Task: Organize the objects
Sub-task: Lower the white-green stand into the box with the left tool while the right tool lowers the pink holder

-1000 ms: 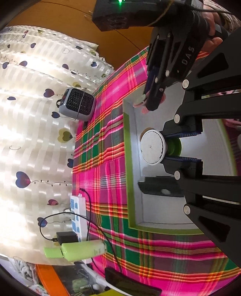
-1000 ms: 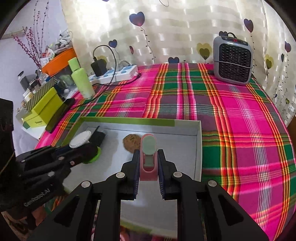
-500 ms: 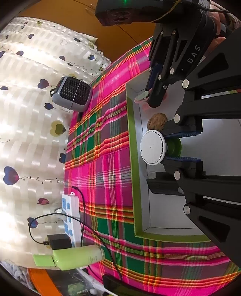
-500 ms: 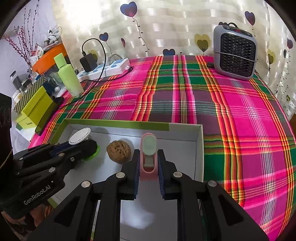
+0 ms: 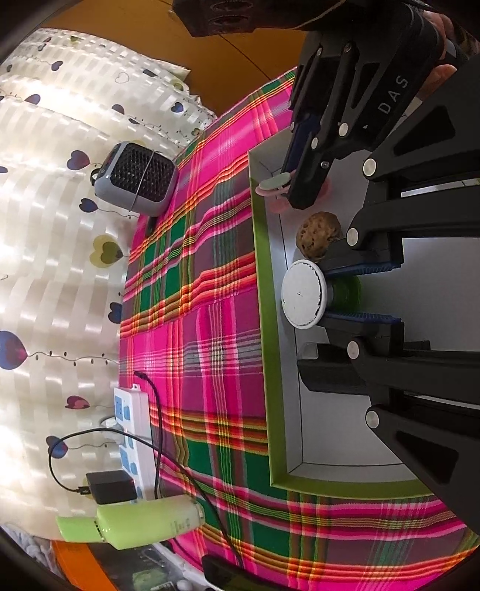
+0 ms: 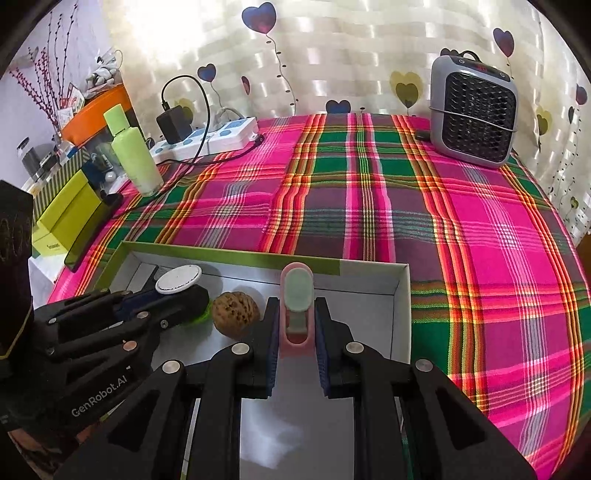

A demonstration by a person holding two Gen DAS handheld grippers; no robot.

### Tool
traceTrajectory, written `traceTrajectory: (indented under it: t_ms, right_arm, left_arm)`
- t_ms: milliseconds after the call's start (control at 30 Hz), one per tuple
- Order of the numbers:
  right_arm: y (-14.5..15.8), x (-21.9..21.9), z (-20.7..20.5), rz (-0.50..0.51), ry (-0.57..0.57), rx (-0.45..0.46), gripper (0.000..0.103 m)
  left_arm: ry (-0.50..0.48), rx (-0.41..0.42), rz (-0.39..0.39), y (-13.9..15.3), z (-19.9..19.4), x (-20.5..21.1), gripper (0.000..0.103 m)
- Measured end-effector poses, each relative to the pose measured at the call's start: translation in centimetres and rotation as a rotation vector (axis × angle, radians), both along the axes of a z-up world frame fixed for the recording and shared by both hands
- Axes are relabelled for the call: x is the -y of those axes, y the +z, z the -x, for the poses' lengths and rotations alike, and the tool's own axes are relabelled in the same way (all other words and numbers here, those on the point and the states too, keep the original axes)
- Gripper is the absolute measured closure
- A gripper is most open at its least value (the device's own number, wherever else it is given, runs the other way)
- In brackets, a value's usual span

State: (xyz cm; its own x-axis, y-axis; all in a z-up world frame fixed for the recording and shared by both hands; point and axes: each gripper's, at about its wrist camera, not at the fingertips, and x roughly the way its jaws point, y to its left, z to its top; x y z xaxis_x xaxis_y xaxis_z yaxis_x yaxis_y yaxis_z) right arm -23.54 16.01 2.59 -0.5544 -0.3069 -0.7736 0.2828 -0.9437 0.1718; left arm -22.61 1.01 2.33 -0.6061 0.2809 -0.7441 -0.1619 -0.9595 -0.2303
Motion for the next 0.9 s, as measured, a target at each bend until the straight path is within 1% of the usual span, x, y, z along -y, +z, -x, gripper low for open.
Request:
traceTrajectory:
  t_ms: [400, 500, 567, 900]
  right_arm:
    - [-0.09, -0.24, 0.01, -0.009, -0.011, -0.007, 0.085]
    - [-0.12, -0.37, -0.06, -0.005, -0.014, -0.004, 0.085]
    - [-0.13, -0.40, -0.08, -0.005, -0.014, -0.004, 0.085]
    - [-0.19, -0.18, -0.15, -0.017, -0.011, -0.010, 0.085]
  left_arm:
    - [0.003, 0.008, 0.009, -0.15, 0.17, 0.07, 0.087]
    - [0.006, 0.010, 0.007, -0.16, 0.18, 0.06, 0.083]
    - [0.003, 0.010, 0.005, -0.16, 0.18, 0.04, 0.078]
    - [0.002, 0.008, 0.009, -0.20, 0.14, 0.07, 0.073]
